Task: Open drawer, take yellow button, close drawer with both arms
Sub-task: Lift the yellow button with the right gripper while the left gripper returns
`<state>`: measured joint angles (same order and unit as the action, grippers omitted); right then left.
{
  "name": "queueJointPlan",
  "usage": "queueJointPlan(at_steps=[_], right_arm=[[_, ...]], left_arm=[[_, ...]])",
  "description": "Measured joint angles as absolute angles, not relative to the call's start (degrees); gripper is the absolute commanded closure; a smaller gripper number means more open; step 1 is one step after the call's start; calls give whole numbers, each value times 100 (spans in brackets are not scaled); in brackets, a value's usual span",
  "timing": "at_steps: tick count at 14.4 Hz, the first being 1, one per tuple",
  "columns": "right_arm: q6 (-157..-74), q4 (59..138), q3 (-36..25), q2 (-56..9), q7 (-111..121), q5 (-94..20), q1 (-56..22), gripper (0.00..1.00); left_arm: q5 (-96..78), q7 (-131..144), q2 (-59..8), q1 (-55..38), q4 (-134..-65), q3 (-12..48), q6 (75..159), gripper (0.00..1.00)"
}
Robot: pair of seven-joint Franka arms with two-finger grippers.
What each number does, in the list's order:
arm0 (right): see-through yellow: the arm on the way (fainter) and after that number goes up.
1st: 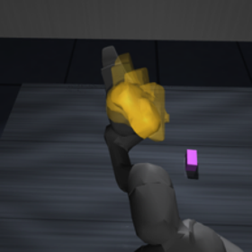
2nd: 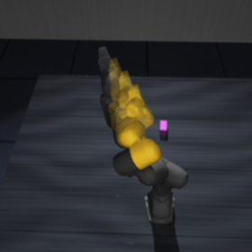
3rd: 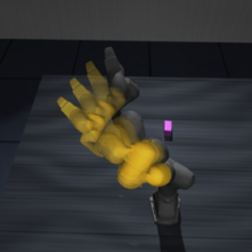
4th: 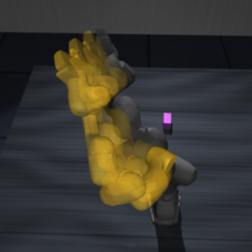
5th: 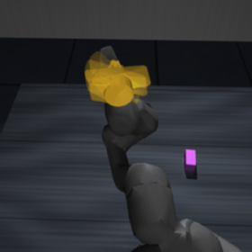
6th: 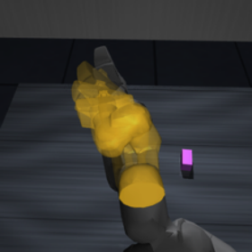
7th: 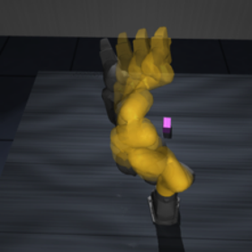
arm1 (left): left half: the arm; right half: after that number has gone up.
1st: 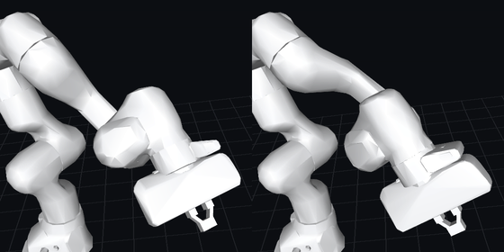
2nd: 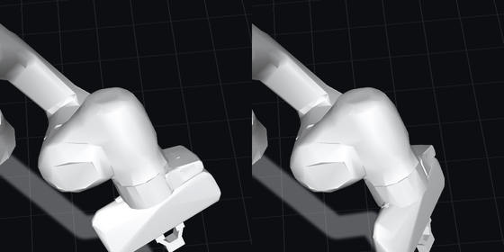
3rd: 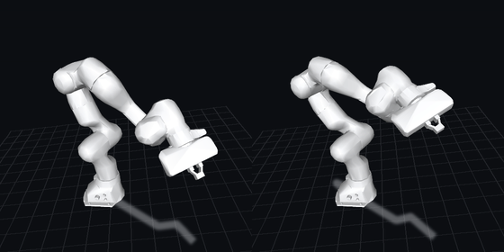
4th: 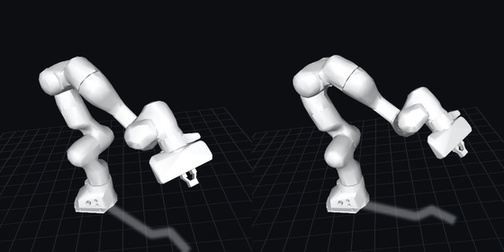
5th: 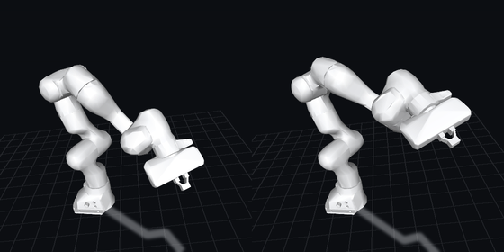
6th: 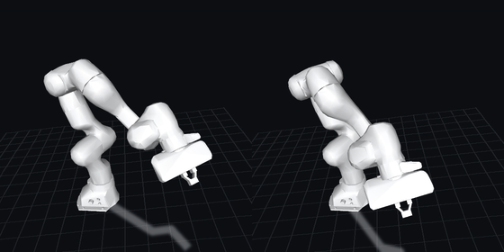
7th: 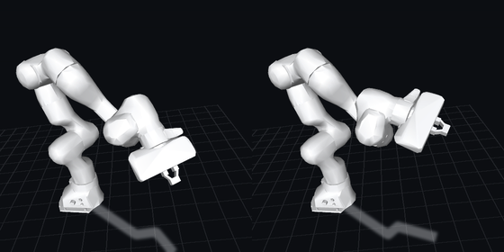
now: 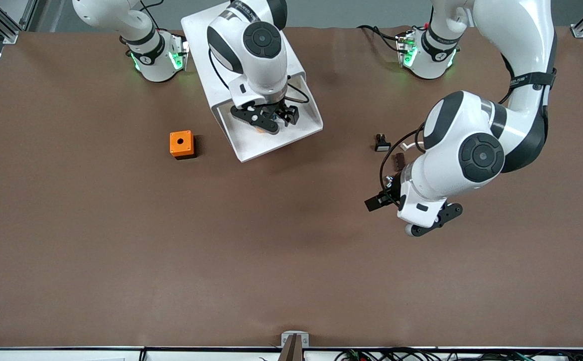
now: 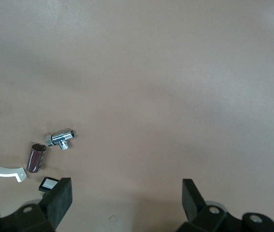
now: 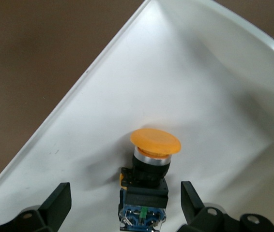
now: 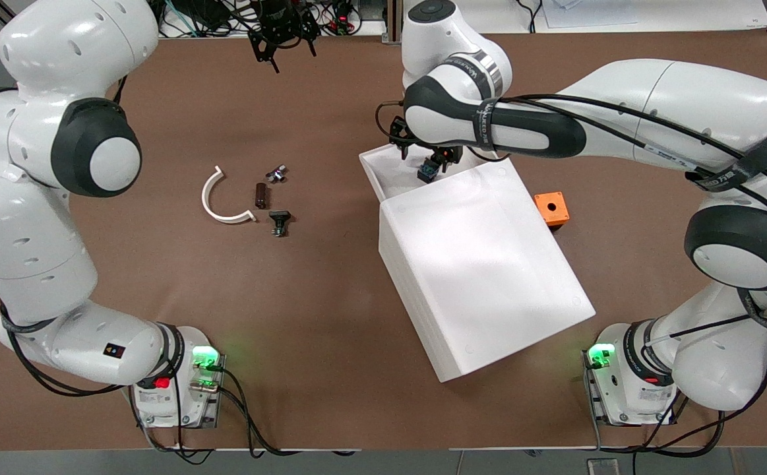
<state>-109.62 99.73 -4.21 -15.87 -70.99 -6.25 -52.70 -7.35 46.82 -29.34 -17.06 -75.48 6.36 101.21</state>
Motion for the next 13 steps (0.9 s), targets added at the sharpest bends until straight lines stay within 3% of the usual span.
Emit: queueJointPlan(at_steps=[3,4,5,7,8,13], right_arm=[[-10964,9974,-421,-1636,-7145,-604,-5293,3],[-10968,9974,-421,-1657,-7157,-574,-5302,16],[-10975,9974,-421,-1675,-7171,-558,-5308,38],[-10980,9974,-421,-1688,-7174,-553,-5312,89],[-10982,9971,-421,-1688,-7176,-553,-5312,100],[-10994,9921,-455,-1686,-7188,-552,-5312,100]], left_arm=[[-735,4682,-2934,-1705,-7548,636,10121,0],[-735,4682,-2934,-1704,-7548,636,10121,0],[-735,4682,-2934,-1703,-7548,636,10121,0],[-735,4682,-2934,-1699,-7548,636,10121,0],[-735,4682,-2934,-1699,-7548,636,10121,0],[-735,4682,-2934,-1696,-7548,636,10121,0]])
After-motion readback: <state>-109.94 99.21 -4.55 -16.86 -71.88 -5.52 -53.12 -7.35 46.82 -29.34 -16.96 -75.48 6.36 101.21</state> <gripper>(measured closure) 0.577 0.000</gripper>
